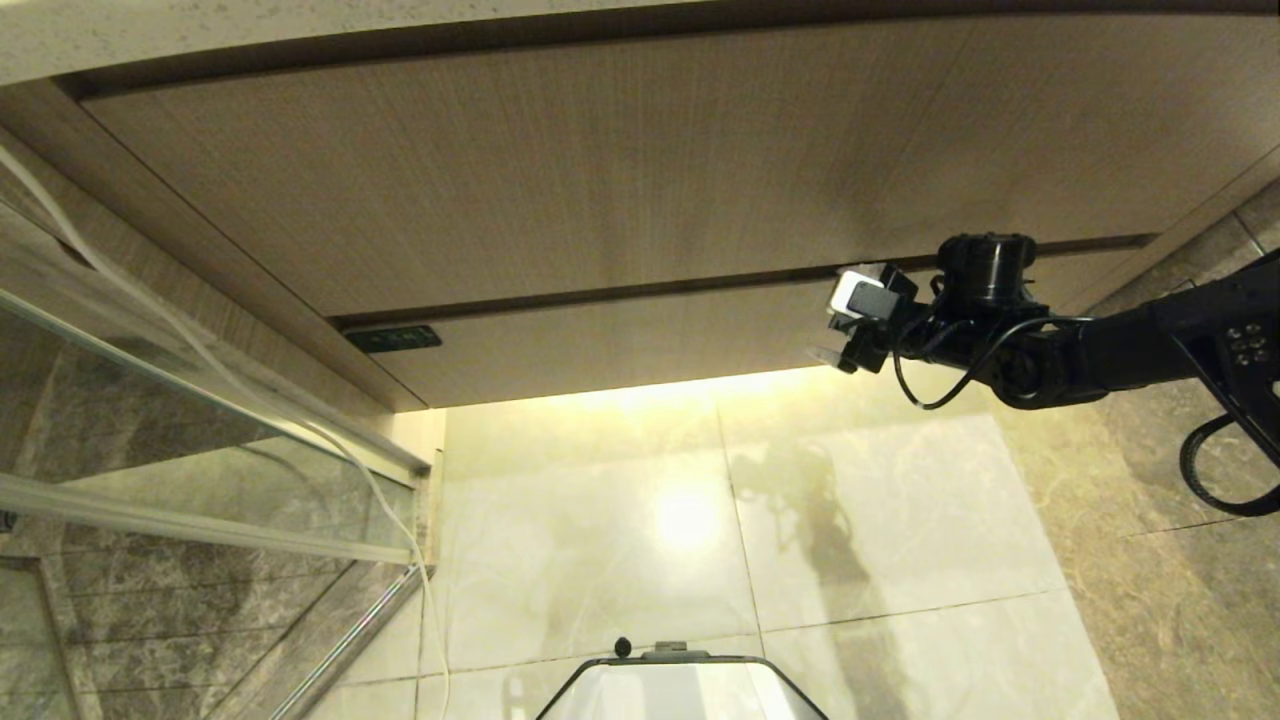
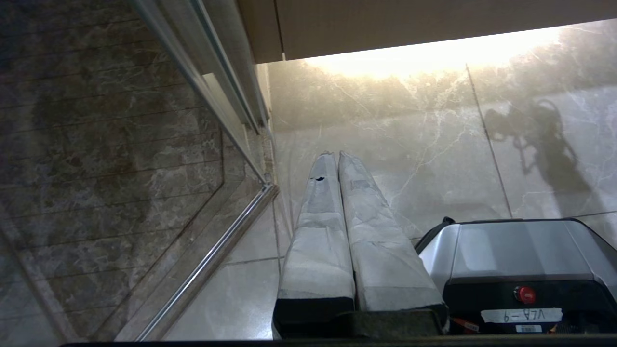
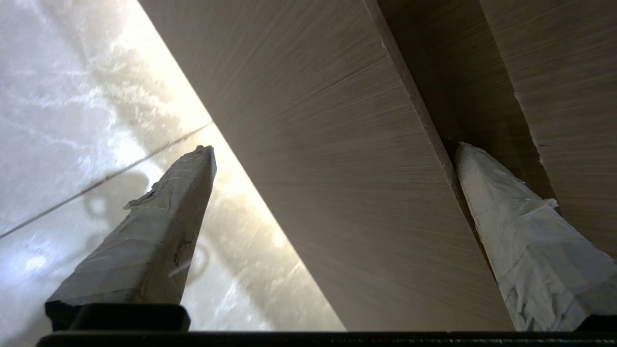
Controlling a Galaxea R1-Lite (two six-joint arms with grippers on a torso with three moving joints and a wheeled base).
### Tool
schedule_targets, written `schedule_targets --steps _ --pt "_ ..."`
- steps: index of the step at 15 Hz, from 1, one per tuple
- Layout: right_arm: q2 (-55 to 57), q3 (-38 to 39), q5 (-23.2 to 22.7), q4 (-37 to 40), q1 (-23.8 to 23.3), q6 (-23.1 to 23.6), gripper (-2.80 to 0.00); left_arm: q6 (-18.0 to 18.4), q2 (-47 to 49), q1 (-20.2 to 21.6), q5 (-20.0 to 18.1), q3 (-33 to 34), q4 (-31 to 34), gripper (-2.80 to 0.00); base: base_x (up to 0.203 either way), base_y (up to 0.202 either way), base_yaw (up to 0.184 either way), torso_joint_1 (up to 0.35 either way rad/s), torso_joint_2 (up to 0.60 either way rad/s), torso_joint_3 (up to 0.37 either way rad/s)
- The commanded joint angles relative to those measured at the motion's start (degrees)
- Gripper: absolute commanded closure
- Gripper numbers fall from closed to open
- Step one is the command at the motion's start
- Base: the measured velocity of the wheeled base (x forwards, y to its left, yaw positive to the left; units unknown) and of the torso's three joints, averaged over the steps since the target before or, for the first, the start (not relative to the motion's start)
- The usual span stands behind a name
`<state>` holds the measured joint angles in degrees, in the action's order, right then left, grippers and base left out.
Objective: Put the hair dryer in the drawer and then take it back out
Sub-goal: Pull open the drawer
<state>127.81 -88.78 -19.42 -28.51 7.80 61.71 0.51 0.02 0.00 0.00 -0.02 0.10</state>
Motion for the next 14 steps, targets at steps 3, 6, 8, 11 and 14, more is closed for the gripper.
schedule_targets --steps 3,6,8,11,14 --pt "-0.45 -0.51 2.90 4.34 -0.51 0.43 -2.80 0.02 -0.02 0.00 0.00 -0.06 -0.01 0.00 0.000 0.000 0.000 0.000 0.00 0.000" --pt "-1.44 0.29 4.20 5.62 -0.51 0.34 -2.80 0.02 -0.02 0.00 0.00 -0.06 0.00 0.00 0.000 0.000 0.000 0.000 0.00 0.000" --pt "-2.70 0.93 4.34 8.18 -0.58 0.82 -2.80 0.02 -0.02 0.00 0.00 -0.06 0.08 0.00 0.000 0.000 0.000 0.000 0.00 0.000" --pt "-5.27 3.22 4.24 10.01 -0.68 0.97 -2.80 0.02 -0.02 0.00 0.00 -0.06 -0.01 0.00 0.000 0.000 0.000 0.000 0.00 0.000" --pt "-7.02 5.25 4.22 10.14 -0.60 0.91 -2.80 0.02 -0.02 0.00 0.00 -0.05 0.00 0.00 0.000 0.000 0.000 0.000 0.00 0.000"
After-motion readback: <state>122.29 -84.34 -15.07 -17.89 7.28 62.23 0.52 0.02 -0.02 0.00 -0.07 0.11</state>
